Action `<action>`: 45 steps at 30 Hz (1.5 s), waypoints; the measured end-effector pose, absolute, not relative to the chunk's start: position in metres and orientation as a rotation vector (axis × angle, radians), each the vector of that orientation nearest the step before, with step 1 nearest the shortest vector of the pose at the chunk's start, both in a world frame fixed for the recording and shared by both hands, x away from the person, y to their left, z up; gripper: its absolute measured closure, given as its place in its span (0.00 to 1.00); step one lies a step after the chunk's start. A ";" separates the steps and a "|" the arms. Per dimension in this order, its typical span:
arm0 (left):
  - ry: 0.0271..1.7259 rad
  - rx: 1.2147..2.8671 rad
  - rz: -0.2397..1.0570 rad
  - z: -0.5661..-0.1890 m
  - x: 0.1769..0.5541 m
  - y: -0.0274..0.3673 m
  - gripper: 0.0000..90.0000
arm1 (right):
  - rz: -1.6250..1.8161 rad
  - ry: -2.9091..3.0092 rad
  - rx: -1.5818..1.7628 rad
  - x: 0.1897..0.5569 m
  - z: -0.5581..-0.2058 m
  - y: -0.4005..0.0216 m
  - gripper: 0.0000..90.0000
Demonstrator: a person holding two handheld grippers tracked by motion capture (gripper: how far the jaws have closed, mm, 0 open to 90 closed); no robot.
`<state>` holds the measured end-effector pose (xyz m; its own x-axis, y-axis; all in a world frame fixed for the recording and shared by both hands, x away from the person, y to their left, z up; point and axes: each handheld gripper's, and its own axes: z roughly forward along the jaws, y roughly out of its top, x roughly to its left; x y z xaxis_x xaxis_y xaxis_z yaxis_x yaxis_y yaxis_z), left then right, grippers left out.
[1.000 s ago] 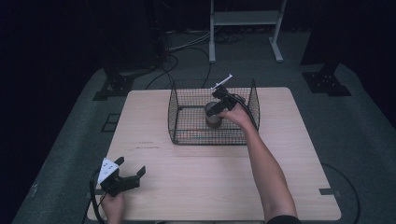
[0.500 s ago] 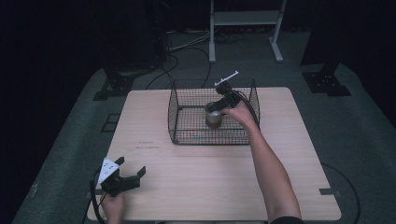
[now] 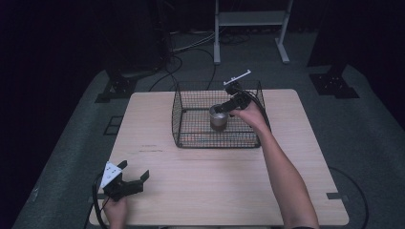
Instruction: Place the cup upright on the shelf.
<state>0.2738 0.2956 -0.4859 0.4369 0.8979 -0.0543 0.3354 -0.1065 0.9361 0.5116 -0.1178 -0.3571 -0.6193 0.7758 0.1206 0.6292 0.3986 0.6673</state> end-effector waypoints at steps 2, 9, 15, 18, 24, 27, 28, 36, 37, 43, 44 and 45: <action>1.089 1.667 0.687 -0.486 0.274 0.296 0.00 | 1.087 2.423 1.270 0.508 -0.354 -0.123 0.14; 1.089 1.674 0.689 -0.486 0.274 0.296 0.00 | 1.114 2.405 1.255 0.501 -0.349 -0.132 0.14; 1.087 1.675 0.690 -0.486 0.274 0.295 0.00 | 1.140 2.397 1.236 0.493 -0.344 -0.139 0.14; 1.086 1.672 0.691 -0.486 0.274 0.295 0.00 | 1.166 2.392 1.232 0.487 -0.342 -0.142 0.14; 1.087 1.673 0.692 -0.486 0.274 0.295 0.00 | 1.181 2.396 1.224 0.480 -0.342 -0.148 0.14; 1.085 1.673 0.692 -0.486 0.274 0.295 0.00 | 1.180 2.403 1.215 0.477 -0.341 -0.151 0.14; 1.085 1.673 0.692 -0.486 0.274 0.295 0.00 | 1.185 2.402 1.216 0.475 -0.341 -0.152 0.14; 1.086 1.675 0.692 -0.486 0.274 0.295 0.00 | 1.210 2.417 1.186 0.463 -0.342 -0.156 0.14; 1.086 1.675 0.693 -0.486 0.274 0.295 0.00 | 1.211 2.421 1.188 0.461 -0.342 -0.156 0.14; 1.085 1.677 0.694 -0.486 0.274 0.295 0.00 | 1.227 2.429 1.177 0.453 -0.345 -0.159 0.15; 1.086 1.676 0.694 -0.486 0.274 0.295 0.00 | 1.231 2.432 1.171 0.451 -0.346 -0.159 0.15; 1.086 1.676 0.694 -0.486 0.274 0.295 0.00 | 1.231 2.432 1.171 0.451 -0.346 -0.159 0.15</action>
<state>0.2738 0.2945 -0.4862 0.4365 0.8986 -0.0447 0.3367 -0.1170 0.9343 0.4506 -0.1592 -0.3459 -0.6755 0.7146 0.1818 0.5697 0.3493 0.7439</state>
